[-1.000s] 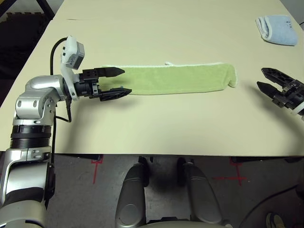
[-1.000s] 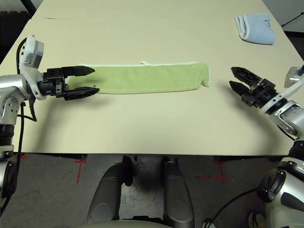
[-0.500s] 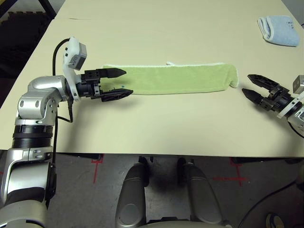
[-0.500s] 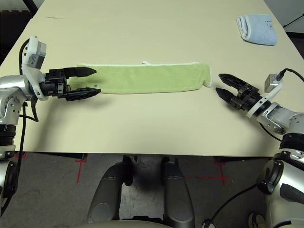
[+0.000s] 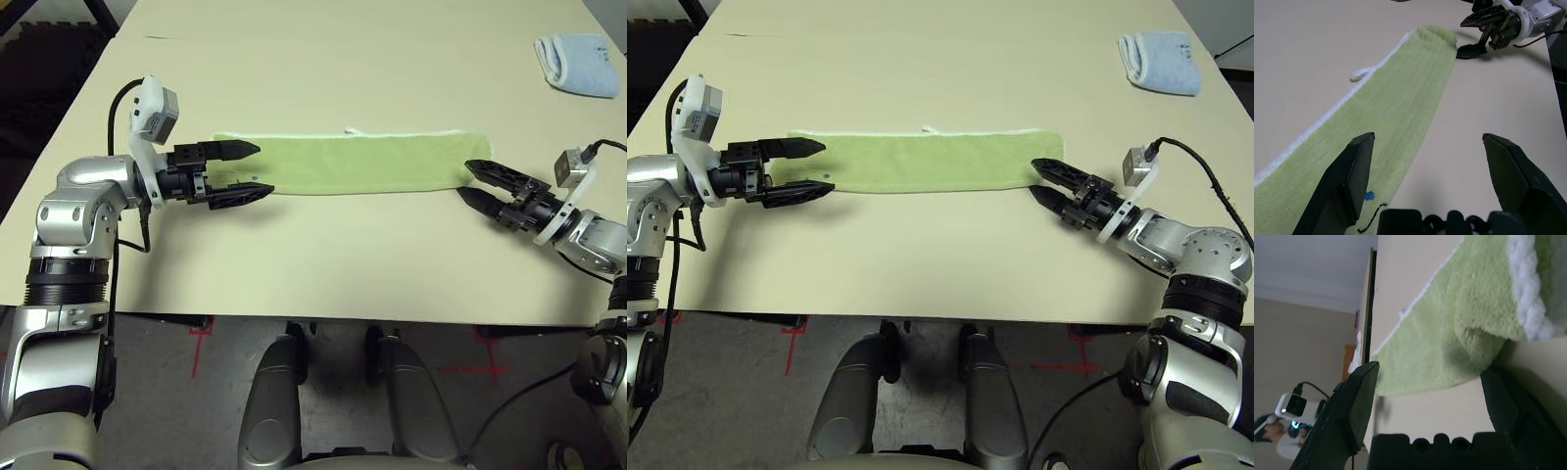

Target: Fold the towel and set it aside.

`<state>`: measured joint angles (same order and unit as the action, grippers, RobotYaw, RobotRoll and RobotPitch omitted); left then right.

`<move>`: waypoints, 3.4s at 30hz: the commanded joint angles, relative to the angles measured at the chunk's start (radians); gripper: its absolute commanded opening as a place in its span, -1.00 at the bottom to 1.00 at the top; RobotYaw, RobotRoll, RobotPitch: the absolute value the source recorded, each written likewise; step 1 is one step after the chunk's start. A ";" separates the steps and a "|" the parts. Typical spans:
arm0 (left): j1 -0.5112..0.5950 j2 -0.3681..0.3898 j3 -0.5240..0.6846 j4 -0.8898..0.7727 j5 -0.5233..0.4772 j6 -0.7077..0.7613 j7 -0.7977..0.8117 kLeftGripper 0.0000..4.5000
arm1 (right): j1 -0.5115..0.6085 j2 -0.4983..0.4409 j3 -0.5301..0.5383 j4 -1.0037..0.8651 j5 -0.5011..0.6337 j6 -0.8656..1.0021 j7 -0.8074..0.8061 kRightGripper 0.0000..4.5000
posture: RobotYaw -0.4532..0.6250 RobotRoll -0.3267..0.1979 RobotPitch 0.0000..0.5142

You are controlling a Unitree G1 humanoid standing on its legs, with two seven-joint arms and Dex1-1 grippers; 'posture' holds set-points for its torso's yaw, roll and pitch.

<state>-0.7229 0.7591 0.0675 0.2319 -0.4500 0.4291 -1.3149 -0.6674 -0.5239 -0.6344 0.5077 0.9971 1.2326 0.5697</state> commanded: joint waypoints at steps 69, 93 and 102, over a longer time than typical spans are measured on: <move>-0.030 -0.003 -0.015 0.024 0.001 -0.008 -0.038 1.00 | 0.099 0.041 -0.152 -0.064 0.140 -0.117 -0.256 0.98 | -0.27 0.25 0.10; -0.011 0.004 -0.010 -0.005 -0.004 0.004 -0.034 1.00 | 0.071 -0.021 -0.074 0.090 0.039 -0.220 -0.139 0.40 | -0.23 0.25 0.04; -0.022 -0.002 -0.016 0.003 -0.002 0.003 -0.036 1.00 | 0.063 -0.023 -0.075 0.103 0.021 -0.227 -0.112 -0.98 | -0.25 0.25 0.03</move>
<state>-0.7486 0.7526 0.0586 0.2498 -0.4496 0.4297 -1.3440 -0.6315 -0.5436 -0.7119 0.5897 1.0388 1.0056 0.4691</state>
